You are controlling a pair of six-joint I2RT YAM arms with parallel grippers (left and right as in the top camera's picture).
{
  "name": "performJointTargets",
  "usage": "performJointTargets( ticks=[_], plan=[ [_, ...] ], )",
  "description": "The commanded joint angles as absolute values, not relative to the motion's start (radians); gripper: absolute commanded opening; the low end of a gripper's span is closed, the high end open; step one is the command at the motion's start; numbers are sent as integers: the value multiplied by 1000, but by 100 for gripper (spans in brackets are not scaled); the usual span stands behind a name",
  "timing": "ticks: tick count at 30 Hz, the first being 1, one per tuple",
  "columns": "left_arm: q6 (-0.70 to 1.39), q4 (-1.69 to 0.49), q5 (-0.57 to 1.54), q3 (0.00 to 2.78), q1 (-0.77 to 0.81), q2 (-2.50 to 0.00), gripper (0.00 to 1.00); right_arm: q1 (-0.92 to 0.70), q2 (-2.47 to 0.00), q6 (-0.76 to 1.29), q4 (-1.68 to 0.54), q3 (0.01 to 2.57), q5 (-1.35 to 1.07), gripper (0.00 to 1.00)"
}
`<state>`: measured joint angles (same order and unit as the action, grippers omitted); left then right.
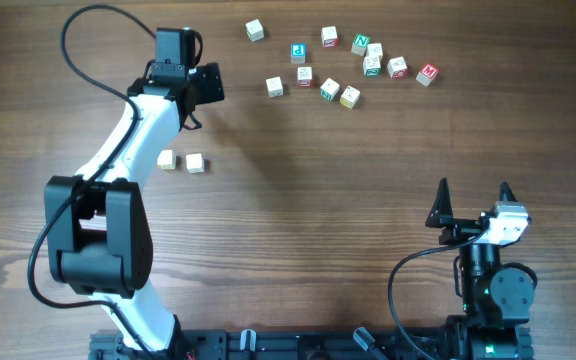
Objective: Form a horizontal line
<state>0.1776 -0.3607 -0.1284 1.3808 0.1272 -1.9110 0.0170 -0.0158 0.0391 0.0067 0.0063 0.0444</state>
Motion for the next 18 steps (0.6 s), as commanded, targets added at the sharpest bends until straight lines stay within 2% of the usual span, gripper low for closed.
performJointTargets(
  ticks=[1, 7, 10, 18],
  plan=[
    [205, -291, -86, 1403, 168, -1907, 100, 20, -11, 28, 9, 5, 31, 100],
    [304, -193, -64, 1428, 218, -1952, 100, 20, -11, 29, 9, 5, 31, 100],
    [304, -219, 12, 1516, 229, -2022, 100, 20, -11, 28, 9, 5, 31, 100],
    [292, -316, 11, 1840, 315, -2133, 100, 20, -11, 28, 9, 5, 31, 100]
  ],
)
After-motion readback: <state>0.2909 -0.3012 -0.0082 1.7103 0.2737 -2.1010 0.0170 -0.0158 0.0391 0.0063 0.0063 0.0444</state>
